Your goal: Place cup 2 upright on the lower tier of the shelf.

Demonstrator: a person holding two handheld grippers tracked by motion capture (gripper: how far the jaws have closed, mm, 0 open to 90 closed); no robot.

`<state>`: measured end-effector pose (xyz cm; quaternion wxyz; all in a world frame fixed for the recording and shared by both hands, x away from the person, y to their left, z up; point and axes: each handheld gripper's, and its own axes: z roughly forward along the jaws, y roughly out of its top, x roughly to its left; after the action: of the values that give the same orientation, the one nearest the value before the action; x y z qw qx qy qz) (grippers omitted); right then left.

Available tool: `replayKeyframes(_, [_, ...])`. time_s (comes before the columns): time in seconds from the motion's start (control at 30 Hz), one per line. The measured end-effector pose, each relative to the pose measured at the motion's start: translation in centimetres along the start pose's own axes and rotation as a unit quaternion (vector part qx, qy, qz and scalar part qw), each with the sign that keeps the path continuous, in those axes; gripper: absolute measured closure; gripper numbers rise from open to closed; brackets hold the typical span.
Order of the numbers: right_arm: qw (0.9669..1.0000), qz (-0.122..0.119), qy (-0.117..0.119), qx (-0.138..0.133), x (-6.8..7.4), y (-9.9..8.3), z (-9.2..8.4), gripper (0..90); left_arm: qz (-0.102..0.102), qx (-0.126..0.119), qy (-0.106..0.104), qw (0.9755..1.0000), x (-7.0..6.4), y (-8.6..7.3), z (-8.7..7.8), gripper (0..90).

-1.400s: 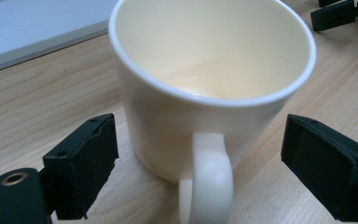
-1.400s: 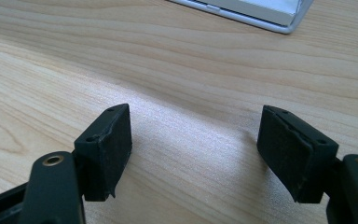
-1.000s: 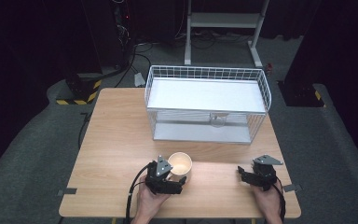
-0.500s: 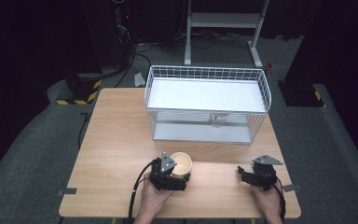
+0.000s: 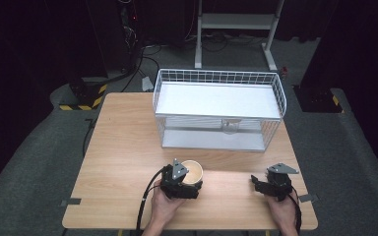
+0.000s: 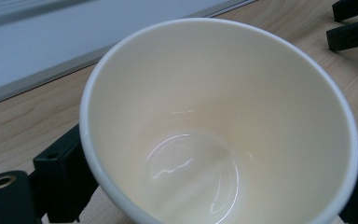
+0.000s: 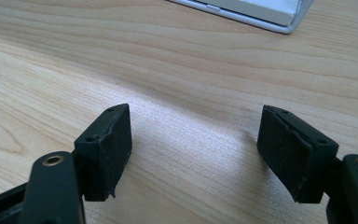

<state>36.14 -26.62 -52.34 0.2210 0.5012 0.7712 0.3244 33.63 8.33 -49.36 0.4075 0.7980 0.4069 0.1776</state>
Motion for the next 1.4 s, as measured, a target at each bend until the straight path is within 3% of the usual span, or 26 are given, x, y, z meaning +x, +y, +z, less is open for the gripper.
replayKeyframes(0.47, [1.0000, 0.000, 0.000, 0.000, 0.00, 0.00, 0.00, 26.5, 0.017, -0.006, 0.013, 0.9998, -0.25, 0.01, -0.18, 9.0])
replayKeyframes(1.4, [1.0000, 0.000, 0.000, 0.000, 0.00, 0.00, 0.00, 26.5, 0.014, -0.010, 0.019, 0.9997, 0.14, 0.79, -0.46, 9.5])
